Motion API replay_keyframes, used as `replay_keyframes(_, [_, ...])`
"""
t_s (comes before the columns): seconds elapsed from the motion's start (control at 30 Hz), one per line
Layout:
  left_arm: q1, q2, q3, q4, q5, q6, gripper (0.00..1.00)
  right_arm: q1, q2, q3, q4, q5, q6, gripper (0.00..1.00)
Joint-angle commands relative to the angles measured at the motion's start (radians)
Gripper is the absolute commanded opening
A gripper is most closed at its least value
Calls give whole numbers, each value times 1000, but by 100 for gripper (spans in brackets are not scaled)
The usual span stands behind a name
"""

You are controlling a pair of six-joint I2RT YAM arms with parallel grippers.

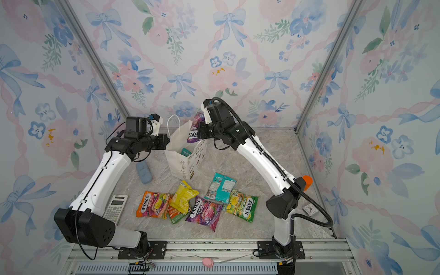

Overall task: Place the snacks into the paper bag
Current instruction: Place the snack in the paper bag.

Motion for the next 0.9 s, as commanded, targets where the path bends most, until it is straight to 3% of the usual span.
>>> replay_keyframes(0.0, [-5,-24,24,1,-5,-14,0,11,7,4,56,-21,14,0])
replay_keyframes(0.53, [-5,-24,20,1,1,-12,0,14,124,86,63,-70,56,1])
replay_keyframes(0.63, [-6,-24,20,1,1,-12,0,12,143,122,56,-86,58,20])
replay_keyframes(0.7, [-5,-27,20,1,1,-9,0,10,144,138,60,-98,55,41])
replay_keyframes(0.77, [-5,-29,18,1,-2,-8,0,8,135,142,69,-97,52,50])
replay_keyframes(0.87, [-5,-29,17,1,-2,-8,0,2,110,134,90,-99,51,55])
